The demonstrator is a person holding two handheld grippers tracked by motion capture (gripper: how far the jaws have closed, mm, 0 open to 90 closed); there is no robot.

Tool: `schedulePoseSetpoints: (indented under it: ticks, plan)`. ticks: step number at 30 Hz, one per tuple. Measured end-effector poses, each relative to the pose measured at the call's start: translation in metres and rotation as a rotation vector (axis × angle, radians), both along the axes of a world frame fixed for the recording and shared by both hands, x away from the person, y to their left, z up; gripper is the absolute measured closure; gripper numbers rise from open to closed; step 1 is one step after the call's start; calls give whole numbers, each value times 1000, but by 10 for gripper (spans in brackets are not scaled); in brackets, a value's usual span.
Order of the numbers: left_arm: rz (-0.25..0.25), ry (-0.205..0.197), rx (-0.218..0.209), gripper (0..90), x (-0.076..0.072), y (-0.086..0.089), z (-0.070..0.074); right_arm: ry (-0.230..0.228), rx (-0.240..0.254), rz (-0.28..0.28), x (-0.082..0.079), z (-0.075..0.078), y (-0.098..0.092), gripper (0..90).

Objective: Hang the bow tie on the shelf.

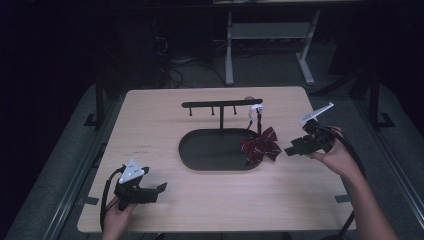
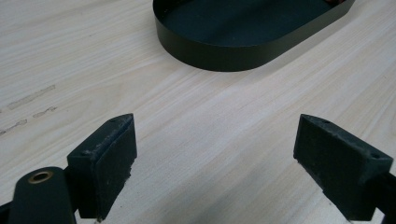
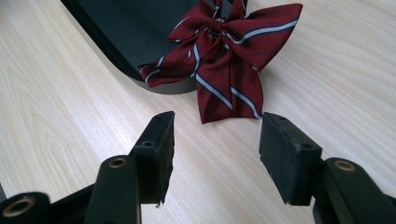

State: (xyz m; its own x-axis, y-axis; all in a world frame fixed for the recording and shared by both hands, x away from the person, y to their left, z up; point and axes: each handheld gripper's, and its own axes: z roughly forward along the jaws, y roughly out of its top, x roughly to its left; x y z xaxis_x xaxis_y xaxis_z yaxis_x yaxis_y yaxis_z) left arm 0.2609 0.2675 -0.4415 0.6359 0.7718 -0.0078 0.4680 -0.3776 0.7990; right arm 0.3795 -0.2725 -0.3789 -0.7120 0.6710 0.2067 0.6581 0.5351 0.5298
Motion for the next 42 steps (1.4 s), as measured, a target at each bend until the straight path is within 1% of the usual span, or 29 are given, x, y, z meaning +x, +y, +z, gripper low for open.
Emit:
schedulePoseSetpoints:
  ticks: [3,4,5,7,14,20,21,24,29,30,33,38,41,42]
  plan:
    - [-1,1,2,130,0,0,0,5,5,-4,-2,-2,-1,449]
    - [-4,2,8,130,0,0,0,6,5,-3,-3,-3,-1,449]
    - [0,2,0,130,0,0,0,7,9,-2,-4,-5,-2,449]
    - [0,2,2,130,0,0,0,11,5,-3,-6,-7,-2,446]
    - [-4,1,8,130,0,0,0,11,20,-5,-13,-12,-5,444]
    - [-3,2,7,130,0,0,0,12,27,-16,-19,-18,-8,440]
    - [-4,2,9,130,0,0,0,21,30,-24,-21,-19,-8,440]
    - [-4,2,7,130,0,0,0,11,34,-18,-24,-21,-10,438]
    - [-4,5,10,130,0,0,0,11,36,-25,-31,-25,-10,438]
    - [1,3,0,130,0,-1,0,7,38,-24,-32,-27,-11,438]
    - [0,0,-3,130,-1,-1,0,9,41,-28,-37,-29,-12,438]
    - [-2,-4,1,130,0,-1,0,4,47,-28,-46,-33,-13,438]
    - [-10,1,17,130,0,0,0,-3,59,-36,-53,-34,-13,436]
    - [-10,0,17,130,0,0,0,-7,64,-38,-55,-34,-13,436]
